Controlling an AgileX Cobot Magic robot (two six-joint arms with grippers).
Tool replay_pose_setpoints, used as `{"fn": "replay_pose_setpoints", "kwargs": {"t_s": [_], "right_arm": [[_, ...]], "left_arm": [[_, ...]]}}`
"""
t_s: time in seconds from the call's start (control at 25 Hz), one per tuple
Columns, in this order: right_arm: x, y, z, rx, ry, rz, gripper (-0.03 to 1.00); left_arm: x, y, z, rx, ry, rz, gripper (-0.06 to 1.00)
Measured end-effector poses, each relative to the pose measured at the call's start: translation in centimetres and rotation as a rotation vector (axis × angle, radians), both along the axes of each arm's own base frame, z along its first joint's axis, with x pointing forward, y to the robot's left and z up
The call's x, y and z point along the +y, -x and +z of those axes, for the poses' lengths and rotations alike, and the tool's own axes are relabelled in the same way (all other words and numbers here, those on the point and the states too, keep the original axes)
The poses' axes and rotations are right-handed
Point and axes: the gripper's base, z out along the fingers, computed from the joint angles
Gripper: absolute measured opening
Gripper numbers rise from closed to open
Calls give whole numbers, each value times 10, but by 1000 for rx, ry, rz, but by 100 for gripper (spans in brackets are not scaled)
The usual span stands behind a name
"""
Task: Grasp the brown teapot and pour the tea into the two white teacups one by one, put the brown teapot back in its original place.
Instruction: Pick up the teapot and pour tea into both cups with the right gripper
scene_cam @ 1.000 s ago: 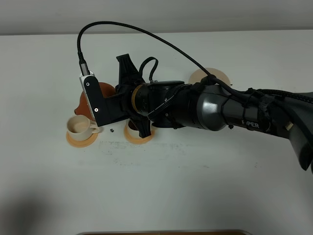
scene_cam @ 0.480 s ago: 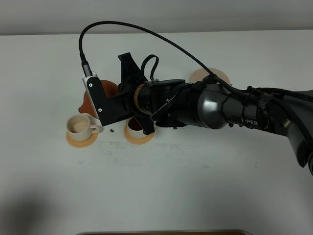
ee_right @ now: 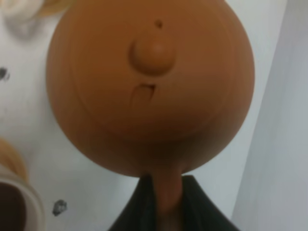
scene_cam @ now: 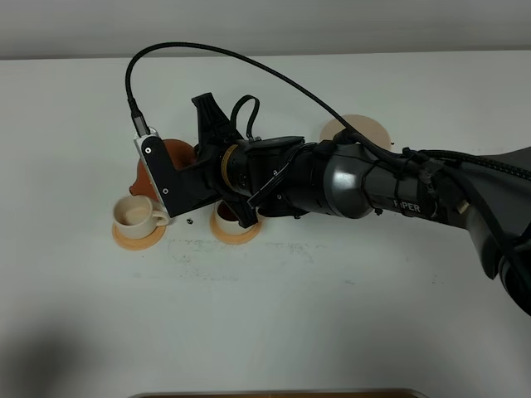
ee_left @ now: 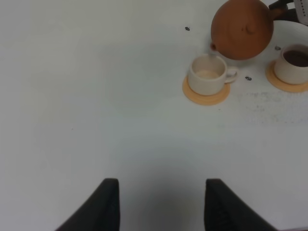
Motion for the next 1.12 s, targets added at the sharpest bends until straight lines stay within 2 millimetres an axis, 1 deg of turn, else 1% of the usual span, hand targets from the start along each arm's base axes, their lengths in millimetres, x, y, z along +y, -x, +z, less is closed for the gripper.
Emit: {"fn": "replay_pose_setpoints", "kwargs": {"t_s": [0.28,0.6,0.88,1.12], "right_arm": [[-1,-1,1,-43,52,32,11],[5,3,2,-86,104,88,11],[3,2,3,-140,177,105,11],[3,1,4,-158,194,120,11]], "left_arm": [[0,0,0,0,0,0,43],[0,0,0,0,0,0,43],[0,0,0,0,0,0,43],[0,0,0,0,0,0,43]]}}
